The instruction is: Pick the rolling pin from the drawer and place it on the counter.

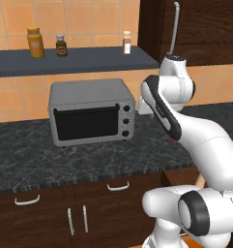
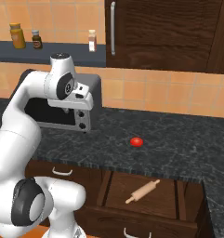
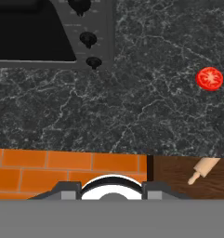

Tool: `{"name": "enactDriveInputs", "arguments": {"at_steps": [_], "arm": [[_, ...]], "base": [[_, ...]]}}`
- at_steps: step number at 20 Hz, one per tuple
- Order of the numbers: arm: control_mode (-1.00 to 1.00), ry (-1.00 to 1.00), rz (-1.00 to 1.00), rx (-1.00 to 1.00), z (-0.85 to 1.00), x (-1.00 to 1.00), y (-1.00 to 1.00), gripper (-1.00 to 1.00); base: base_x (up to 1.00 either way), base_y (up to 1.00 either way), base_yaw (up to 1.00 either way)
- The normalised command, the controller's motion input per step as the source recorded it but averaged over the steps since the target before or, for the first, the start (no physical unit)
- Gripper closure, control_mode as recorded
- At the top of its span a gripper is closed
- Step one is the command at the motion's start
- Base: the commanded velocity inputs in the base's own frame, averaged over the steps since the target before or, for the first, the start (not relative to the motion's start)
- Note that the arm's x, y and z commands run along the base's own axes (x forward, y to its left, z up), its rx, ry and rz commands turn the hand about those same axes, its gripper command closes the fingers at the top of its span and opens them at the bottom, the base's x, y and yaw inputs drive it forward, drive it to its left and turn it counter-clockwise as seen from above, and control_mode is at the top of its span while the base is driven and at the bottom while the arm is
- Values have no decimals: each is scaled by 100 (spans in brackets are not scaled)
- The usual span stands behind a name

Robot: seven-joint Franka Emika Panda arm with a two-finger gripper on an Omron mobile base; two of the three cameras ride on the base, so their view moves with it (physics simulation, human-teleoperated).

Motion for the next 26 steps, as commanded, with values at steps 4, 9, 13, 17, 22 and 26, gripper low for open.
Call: {"name": "enactDriveInputs", "arguments": {"at_steps": [4,9,13,17,22,26], "arm": [[100,0,0,0,0,0,0,-100],[100,0,0,0,0,0,0,-100],[100,0,0,0,0,0,0,-100],[100,0,0,0,0,0,0,-100],[100,0,0,0,0,0,0,-100],[100,0,0,0,0,0,0,-100]], "base": [[0,3,0],[13,60,0],[44,39,0],[56,-10,0],[6,-6,0],[0,-8,0]]}}
